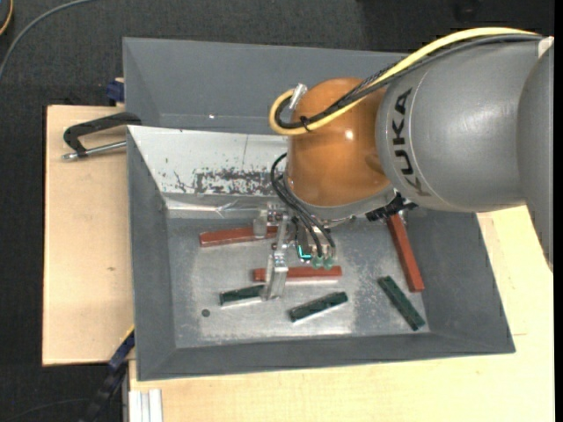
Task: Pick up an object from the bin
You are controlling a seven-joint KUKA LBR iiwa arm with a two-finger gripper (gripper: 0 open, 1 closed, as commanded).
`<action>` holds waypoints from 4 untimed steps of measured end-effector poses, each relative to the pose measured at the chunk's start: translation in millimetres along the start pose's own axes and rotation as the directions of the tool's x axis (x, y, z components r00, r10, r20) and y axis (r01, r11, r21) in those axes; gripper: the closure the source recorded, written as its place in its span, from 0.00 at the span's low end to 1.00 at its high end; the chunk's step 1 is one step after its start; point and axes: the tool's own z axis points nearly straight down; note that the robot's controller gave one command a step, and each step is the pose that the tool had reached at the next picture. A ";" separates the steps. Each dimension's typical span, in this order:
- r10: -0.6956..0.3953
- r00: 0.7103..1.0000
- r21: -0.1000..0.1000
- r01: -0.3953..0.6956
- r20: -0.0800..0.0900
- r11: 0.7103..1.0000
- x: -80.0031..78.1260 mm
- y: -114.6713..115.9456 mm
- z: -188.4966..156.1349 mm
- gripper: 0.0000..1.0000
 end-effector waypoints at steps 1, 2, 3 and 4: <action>0.059 0.998 0.001 -0.059 -0.001 0.998 18.0 -7.5 106.9 0.00; 0.060 0.998 -0.002 -0.060 0.008 0.998 15.3 -6.9 102.3 1.00; 0.059 0.998 -0.002 -0.059 0.008 0.998 15.2 -6.9 102.3 0.00; 0.060 0.998 -0.002 -0.060 0.008 0.998 15.2 -6.9 102.3 1.00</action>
Offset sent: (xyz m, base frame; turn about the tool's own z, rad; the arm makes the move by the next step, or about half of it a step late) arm -0.0165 -0.0076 -0.1027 0.0594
